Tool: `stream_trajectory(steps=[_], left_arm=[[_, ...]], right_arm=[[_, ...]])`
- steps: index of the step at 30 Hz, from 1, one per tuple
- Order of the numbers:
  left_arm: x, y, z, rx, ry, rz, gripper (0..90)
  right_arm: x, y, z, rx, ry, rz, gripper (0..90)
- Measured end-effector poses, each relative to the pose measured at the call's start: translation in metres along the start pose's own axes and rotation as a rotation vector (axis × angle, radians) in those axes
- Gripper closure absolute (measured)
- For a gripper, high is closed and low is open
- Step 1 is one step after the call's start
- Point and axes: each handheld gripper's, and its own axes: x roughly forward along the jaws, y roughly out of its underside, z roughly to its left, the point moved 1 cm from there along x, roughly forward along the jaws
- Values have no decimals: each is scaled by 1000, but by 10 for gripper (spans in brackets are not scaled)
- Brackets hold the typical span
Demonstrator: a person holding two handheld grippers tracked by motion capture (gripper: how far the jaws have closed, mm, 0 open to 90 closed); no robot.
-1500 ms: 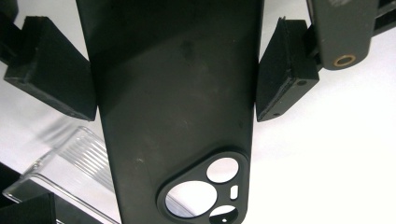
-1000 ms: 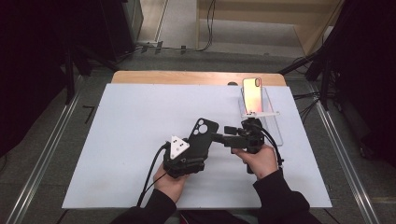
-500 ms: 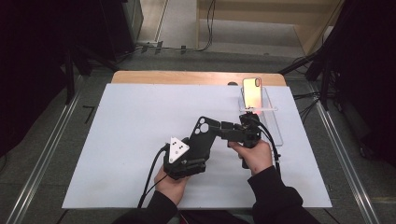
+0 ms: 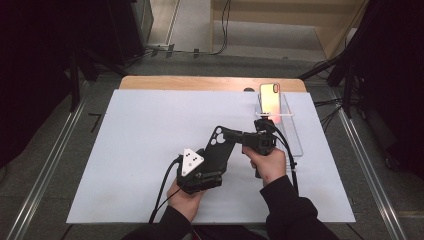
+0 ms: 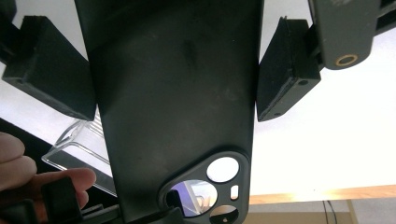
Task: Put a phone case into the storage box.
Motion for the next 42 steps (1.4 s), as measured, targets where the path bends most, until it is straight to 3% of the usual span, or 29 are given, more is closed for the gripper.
stream_trajectory(steps=[6,16,23,30,35,39,42], left_arm=[[0,-1,-1,-10,13,8,149],[2,-2,-2,-8,39,10,139],[1,-6,-2,1,60,6,134],[4,-11,6,-26,128,64,130],[2,-16,8,-18,129,109,133],[0,-20,10,-35,152,158,133],[-2,-23,11,-30,151,190,140]], right_arm=[[-4,-1,1,20,-26,-14,703],[-10,-3,3,47,-119,-12,770],[-14,-5,11,18,-141,-16,775],[-18,-5,14,-14,-123,-24,775],[-20,-6,16,-45,-95,-37,775],[-22,-6,17,-67,-78,-45,775],[-23,-6,18,-115,-42,-47,774]])
